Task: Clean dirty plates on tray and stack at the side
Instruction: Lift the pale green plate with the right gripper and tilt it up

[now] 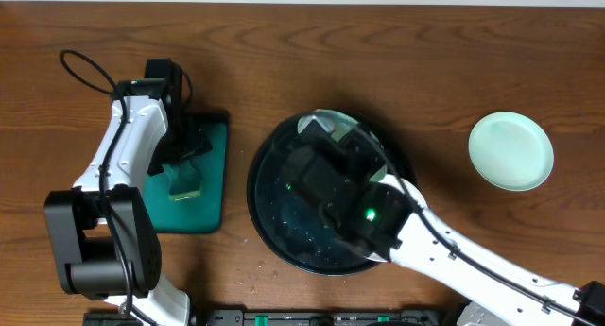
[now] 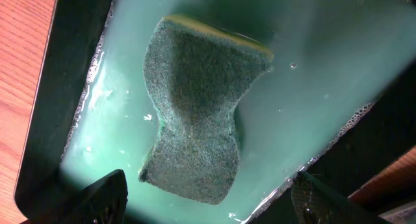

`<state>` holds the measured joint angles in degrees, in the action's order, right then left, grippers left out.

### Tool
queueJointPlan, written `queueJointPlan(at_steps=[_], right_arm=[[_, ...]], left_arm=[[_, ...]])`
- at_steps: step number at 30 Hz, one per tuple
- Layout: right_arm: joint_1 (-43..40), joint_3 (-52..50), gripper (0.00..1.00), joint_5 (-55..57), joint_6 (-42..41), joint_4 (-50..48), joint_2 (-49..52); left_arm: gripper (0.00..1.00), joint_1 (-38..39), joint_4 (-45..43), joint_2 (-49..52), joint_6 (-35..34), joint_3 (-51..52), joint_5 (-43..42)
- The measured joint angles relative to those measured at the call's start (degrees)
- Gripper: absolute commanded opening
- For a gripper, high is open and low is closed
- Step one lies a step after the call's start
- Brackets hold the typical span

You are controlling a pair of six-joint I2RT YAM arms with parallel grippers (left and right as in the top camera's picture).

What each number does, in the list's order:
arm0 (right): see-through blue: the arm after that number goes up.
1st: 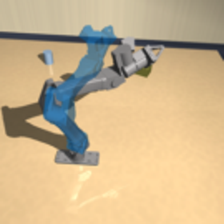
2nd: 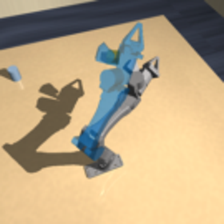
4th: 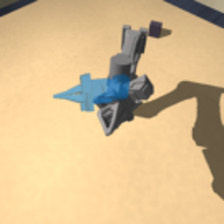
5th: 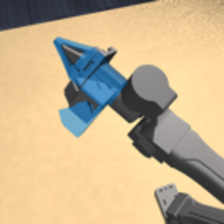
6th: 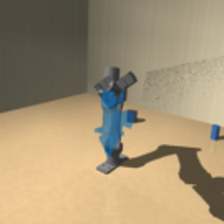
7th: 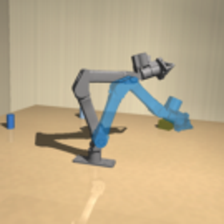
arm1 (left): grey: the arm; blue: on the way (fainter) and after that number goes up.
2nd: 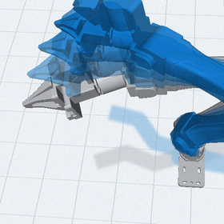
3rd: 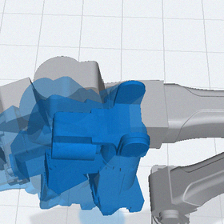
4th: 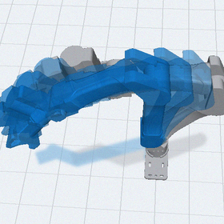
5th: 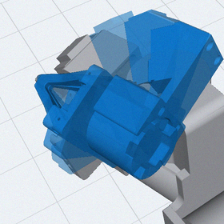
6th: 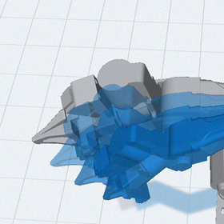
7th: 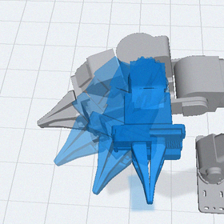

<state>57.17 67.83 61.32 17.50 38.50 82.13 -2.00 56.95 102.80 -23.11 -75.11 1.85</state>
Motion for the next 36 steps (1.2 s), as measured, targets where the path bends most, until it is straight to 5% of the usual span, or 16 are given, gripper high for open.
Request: queueJointPlan(at_steps=[12,22,31,36], right_arm=[[6.64,0.0,0.01,14.38,10.56,-2.12,0.02],[6.97,0.0,0.01,12.5,11.1,-2.47,0.02],[8.61,0.02,0.01,6.82,0.33,0.96,2.14],[2.49,0.02,0.01,-13.22,-16.63,5.14,2.19]], left_arm=[[0.82,0.0,0.0,0.0,0.0,0.0,0.0],[0.81,0.0,-0.02,0.0,0.0,0.0,0.0],[0.81,0.0,0.02,0.0,0.0,0.0,0.0],[0.81,0.0,0.22,0.0,0.0,0.0,0.02]])
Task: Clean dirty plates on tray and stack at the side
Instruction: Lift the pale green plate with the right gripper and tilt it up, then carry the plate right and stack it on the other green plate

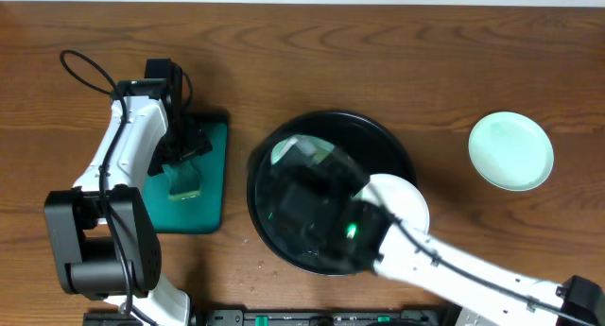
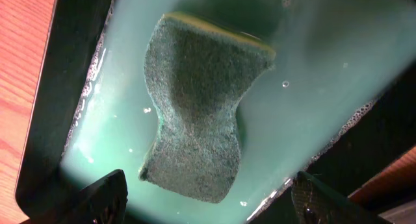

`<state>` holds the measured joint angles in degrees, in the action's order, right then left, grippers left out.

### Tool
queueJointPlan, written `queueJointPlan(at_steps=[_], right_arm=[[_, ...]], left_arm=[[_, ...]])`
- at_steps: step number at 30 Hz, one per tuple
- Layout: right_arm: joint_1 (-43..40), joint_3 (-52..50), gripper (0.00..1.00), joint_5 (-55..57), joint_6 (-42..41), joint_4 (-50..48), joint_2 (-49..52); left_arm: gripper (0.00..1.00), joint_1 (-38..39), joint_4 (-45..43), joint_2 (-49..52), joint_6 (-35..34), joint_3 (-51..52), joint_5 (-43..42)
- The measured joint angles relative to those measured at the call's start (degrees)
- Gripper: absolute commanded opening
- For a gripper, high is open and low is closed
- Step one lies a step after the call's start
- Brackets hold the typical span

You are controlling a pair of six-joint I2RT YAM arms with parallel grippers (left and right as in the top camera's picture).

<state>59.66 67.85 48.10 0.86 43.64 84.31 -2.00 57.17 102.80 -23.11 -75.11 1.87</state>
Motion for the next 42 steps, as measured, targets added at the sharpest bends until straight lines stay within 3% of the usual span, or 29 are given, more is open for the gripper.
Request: queueJointPlan(at_steps=[3,7,16,33,42], right_arm=[[-8.9,0.0,0.01,-12.33,-9.79,0.22,0.04],[-19.67,0.0,0.01,-25.57,-16.94,-1.42,0.04],[-49.07,0.02,0.01,-46.71,-24.81,1.36,0.07],[-94.03,-2.6,0.01,-50.47,-31.12,4.46,2.29],[-101.66,-4.31,0.01,-50.34,-34.6,0.35,8.41]], left_arm=[[0.81,0.0,0.02,0.0,0.0,0.0,-0.02],[0.81,0.0,0.07,0.0,0.0,0.0,-0.04],[0.82,0.0,0.26,0.0,0.0,0.0,-0.02],[0.81,0.0,0.26,0.0,0.0,0.0,-0.04],[0.81,0.0,0.26,0.0,0.0,0.0,-0.04]])
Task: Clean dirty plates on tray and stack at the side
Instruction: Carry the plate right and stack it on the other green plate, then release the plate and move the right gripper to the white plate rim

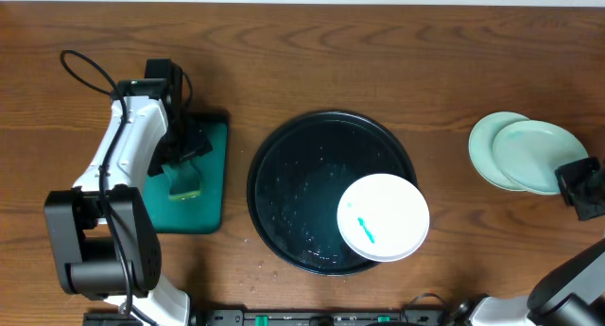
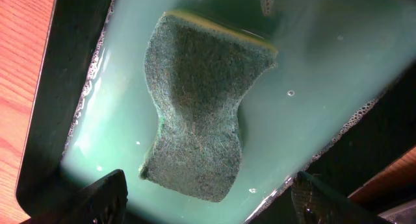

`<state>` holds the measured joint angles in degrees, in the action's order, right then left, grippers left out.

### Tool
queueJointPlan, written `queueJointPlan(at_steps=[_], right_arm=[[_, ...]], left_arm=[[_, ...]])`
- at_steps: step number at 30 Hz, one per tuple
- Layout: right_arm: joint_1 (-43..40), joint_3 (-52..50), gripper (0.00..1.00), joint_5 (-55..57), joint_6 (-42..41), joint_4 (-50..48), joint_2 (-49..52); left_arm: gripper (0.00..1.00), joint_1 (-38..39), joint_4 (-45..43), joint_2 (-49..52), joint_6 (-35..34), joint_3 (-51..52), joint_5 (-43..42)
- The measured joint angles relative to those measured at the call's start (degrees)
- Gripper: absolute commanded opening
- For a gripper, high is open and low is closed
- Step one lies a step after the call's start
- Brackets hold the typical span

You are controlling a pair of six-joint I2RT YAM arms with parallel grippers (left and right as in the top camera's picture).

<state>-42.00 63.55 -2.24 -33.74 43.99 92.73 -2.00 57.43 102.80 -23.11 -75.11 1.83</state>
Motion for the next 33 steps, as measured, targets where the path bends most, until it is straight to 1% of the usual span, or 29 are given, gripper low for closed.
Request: queueJointPlan(at_steps=[8,13,16,24,26,30,33], right_arm=[[0.24,0.0,0.02,-2.93,0.02,-2.56,4.17],[1.6,0.0,0.1,-4.96,1.44,-3.78,6.69],[2.69,0.0,0.14,-8.68,3.85,-5.38,7.96],[6.84,-0.02,0.34,-16.87,8.48,-6.25,8.52],[8.04,-0.02,0.41,-17.68,9.2,-5.6,8.35],[11.1,-0.07,0.43,-18.18,11.72,-4.5,5.51],[14.64,-0.09,0.48,-18.45,14.08,-2.38,-0.55]], left_arm=[[0.81,0.0,0.0,0.0,0.0,0.0,-0.02],[0.81,0.0,0.02,0.0,0.0,0.0,-0.02],[0.82,0.0,0.0,0.0,0.0,0.0,-0.02],[0.82,0.0,0.2,0.0,0.0,0.0,0.0],[0.82,0.0,0.22,0.0,0.0,0.0,-0.02],[0.82,0.0,0.24,0.0,0.0,0.0,-0.02],[0.82,0.0,0.24,0.0,0.0,0.0,-0.02]])
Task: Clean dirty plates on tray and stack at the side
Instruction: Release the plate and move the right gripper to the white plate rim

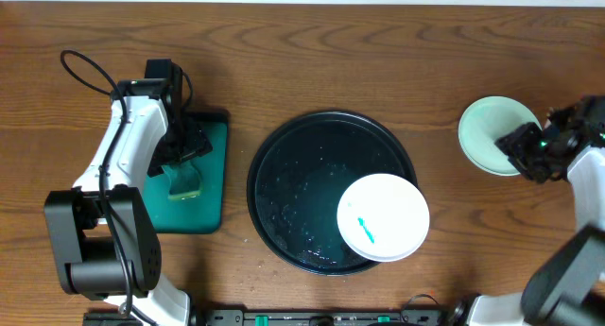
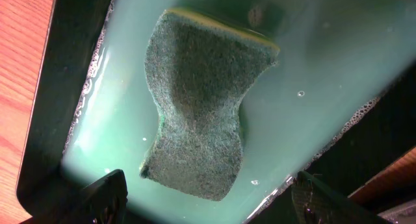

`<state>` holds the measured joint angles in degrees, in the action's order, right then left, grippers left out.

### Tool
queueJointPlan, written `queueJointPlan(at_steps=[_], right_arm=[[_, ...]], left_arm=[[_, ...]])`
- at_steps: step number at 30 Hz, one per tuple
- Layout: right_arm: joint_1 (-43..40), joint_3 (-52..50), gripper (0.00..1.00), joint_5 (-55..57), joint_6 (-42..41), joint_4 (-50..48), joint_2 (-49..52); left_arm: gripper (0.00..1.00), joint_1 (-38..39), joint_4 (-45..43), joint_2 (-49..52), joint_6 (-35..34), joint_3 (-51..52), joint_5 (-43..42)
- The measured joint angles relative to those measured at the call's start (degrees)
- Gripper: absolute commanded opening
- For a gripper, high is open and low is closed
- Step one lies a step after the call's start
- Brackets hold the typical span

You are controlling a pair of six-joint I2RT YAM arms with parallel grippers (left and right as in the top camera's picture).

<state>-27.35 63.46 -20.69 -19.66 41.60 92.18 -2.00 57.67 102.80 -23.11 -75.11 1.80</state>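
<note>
A white plate [image 1: 383, 217] with a teal smear lies in the front right of the round black tray [image 1: 284, 175]. At the right of the table a stack of pale green plates [image 1: 487, 132] shows as one disc. My right gripper [image 1: 527, 145] sits at its right edge; its jaws are too small to read. My left gripper [image 2: 209, 180] hangs open over the green sponge [image 2: 198, 107], which lies in cloudy water in the green basin [image 2: 325, 68]. In the overhead view the left gripper [image 1: 182, 161] is above the sponge [image 1: 184, 182].
The basin [image 1: 216, 189] stands just left of the tray. A black cable [image 1: 85, 71] loops at the far left behind the left arm. Bare wood runs along the back and between tray and green plates.
My right gripper has moved from the table's right edge in to the green plates. The upper plate lay offset to the right; now the plates show as one disc, slightly further left. Left arm unchanged.
My right arm was over the tray with a green plate under its gripper, and one green plate lay at the right. Then the arm was still over the tray. Later the green plate lay offset on the other one; now they are aligned.
</note>
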Motion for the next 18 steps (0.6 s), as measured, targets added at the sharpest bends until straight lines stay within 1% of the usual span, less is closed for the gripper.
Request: queueJointPlan(at_steps=[2,3,4,6,8,11,13,16,18], right_arm=[[3.1,0.02,0.53,-0.22,1.01,3.54,-5.44],[4.0,0.04,0.54,-0.33,1.49,4.55,-6.82],[6.29,0.13,0.53,-0.42,1.49,7.69,-10.16],[9.6,0.33,0.53,0.72,0.07,13.88,-13.66],[13.57,0.31,0.52,3.19,-2.32,20.28,-15.87],[18.29,0.17,0.52,7.54,-5.81,26.99,-16.28],[21.38,-0.39,0.58,10.23,-8.66,29.07,-16.28],[24.87,-2.54,0.61,12.85,-11.56,28.35,-16.28],[26.67,-5.51,0.61,13.79,-13.53,26.45,-16.28]], left_arm=[[0.82,0.0,0.0,0.0,0.0,0.0,0.02],[0.82,0.0,0.0,0.0,0.0,0.0,0.0],[0.82,0.0,0.0,0.0,0.0,0.0,0.0],[0.82,0.0,0.0,0.0,0.0,0.0,-0.02],[0.82,0.0,0.02,0.0,0.0,0.0,-0.02],[0.82,0.0,0.02,0.0,0.0,0.0,-0.04],[0.82,0.0,0.02,0.0,0.0,0.0,-0.07],[0.82,0.0,0.02,0.0,0.0,0.0,-0.13],[0.82,0.0,0.02,0.0,0.0,0.0,-0.15]])
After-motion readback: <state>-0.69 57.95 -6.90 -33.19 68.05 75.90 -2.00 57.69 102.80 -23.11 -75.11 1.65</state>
